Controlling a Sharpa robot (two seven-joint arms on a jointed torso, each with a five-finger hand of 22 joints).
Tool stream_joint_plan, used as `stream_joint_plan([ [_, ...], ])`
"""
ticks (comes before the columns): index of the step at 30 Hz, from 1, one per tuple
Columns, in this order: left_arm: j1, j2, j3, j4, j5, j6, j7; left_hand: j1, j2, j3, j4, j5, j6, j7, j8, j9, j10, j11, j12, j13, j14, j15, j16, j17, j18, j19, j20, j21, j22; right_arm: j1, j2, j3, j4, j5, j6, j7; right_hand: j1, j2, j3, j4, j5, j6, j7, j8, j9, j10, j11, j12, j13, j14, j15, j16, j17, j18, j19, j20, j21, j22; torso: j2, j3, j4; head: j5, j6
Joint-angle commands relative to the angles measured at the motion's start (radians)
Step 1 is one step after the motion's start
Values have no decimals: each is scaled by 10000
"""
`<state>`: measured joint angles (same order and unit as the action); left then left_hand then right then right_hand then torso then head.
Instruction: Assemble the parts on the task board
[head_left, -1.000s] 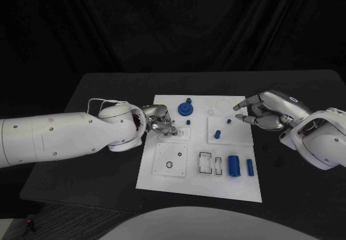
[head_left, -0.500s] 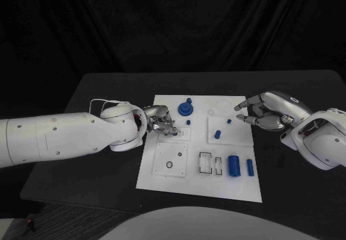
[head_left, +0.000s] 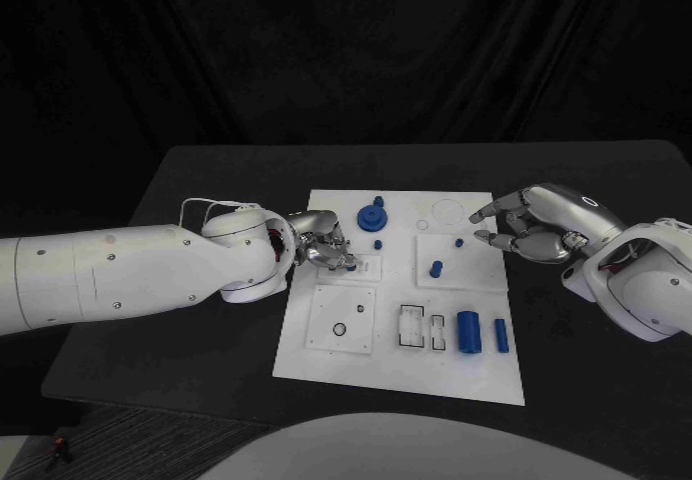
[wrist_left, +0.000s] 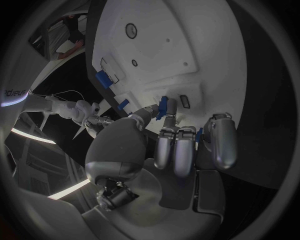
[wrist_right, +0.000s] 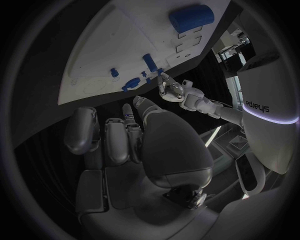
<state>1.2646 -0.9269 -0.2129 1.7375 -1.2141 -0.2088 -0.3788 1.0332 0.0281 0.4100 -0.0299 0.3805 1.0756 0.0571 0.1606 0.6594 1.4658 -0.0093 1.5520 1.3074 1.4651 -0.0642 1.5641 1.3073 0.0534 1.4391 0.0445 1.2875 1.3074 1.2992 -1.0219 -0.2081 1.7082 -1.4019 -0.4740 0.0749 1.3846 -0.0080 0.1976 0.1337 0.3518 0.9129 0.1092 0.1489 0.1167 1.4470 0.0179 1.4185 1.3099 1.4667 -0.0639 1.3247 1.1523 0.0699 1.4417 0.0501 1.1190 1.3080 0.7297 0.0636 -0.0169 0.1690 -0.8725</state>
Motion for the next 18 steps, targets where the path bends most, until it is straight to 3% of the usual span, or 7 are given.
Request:
stream_joint_plan([
  [1, -34, -9, -7, 32, 79, -93, 165, 36, 33, 23, 39, 38, 13, -42, 43, -4, 866, -100, -28, 2457, 955, -53, -32, 2420, 117, 22, -8, -53, 1770, -30, -3, 5, -1, -12, 68, -115, 119, 15, 48, -9, 46, 20, 35, -45, -15, -60, -11, -24, 338, 339, 88, -56, -8, 164, -63, 23, -42, 1474, -1, 2, 2, -6, -1],
  [18, -36, -13, -7, 77, 79, -222, 203, 49, 36, 51, 58, 78, 6, -44, 68, 17, 869, -103, -24, 2460, 954, -57, -34, 2417, 110, 35, -13, -27, 1778, -66, 5, 5, -17, -12, 103, -132, 138, 13, 95, -46, 98, 23, 39, -54, -22, -61, -10, -24, 338, 339, 89, -58, -14, 166, -64, 24, -55, 1472, 0, 3, 0, 40, -1],
])
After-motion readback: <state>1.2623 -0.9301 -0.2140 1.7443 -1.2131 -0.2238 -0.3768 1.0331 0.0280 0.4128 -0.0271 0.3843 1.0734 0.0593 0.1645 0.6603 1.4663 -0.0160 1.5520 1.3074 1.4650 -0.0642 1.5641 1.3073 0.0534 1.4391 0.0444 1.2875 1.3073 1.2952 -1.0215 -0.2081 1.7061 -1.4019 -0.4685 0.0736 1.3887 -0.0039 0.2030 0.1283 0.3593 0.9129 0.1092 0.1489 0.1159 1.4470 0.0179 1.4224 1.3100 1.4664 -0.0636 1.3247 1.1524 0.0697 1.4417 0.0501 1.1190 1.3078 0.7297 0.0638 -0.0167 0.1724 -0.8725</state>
